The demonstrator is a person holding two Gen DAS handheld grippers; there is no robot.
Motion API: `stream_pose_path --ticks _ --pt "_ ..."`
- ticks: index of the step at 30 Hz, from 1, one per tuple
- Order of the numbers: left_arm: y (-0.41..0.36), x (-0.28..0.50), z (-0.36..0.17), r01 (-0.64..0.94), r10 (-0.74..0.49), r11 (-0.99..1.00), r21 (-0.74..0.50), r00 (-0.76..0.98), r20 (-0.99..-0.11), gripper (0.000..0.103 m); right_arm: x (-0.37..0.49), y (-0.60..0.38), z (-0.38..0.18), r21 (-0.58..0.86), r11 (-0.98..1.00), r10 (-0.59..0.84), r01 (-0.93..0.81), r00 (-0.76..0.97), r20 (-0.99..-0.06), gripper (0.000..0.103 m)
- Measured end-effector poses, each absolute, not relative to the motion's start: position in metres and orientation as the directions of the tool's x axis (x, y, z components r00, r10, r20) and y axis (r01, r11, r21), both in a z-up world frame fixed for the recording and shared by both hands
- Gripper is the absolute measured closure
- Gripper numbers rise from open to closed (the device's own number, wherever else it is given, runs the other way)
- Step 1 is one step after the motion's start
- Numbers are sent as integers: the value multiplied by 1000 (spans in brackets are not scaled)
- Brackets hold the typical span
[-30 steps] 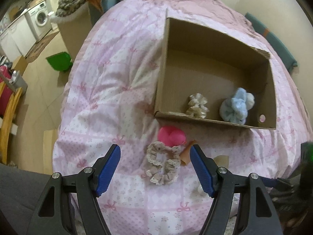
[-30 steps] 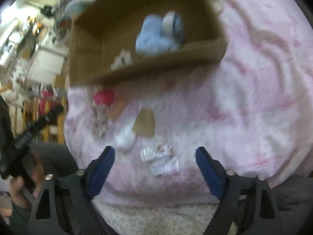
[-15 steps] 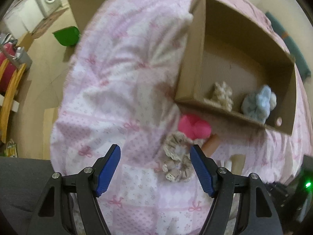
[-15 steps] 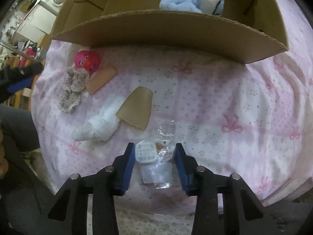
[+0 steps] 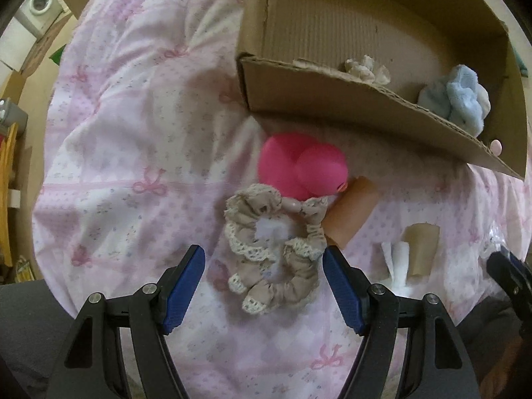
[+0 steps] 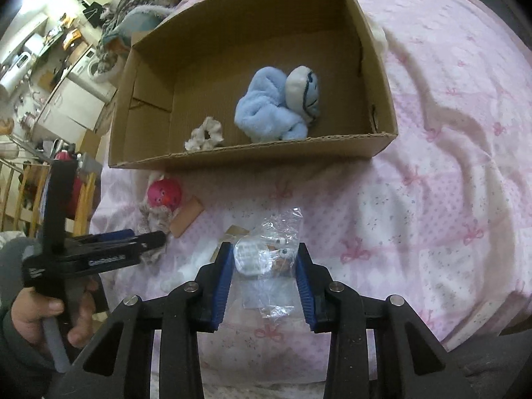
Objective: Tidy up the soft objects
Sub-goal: 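Grasp the beige lace scrunchie with the left tool while the right tool grasps the plastic bag, then lift the lace scrunchie and plastic bag over the box with both tools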
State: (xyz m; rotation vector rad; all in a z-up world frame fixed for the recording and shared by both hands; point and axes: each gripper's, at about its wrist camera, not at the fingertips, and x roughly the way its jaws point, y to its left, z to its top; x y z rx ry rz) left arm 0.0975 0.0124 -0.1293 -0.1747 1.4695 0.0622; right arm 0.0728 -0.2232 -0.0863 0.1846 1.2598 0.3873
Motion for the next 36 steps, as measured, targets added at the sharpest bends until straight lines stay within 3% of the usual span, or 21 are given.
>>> stream_pose_path --ticks 2,7,10,26,36 --pt "9 101 -132 -150 -63 986 -78 102 -993 33 72 -228 -84 344 920 384 -188 251 -889 65" --pt "9 106 -135 -154 -58 985 -74 106 -993 70 72 -222 -84 344 919 385 -192 245 -890 65" --pt "12 106 -133 -156 -59 985 -76 114 -992 84 73 -218 -85 340 919 383 -202 246 -890 65" --pt "34 68 -87 -206 -68 971 -121 247 -967 88 69 -220 -81 338 917 387 -212 264 -883 65" --pt "33 50 -38 -217 -6 970 -106 418 -908 88 62 -220 -70 338 913 397 -230 300 -867 65"
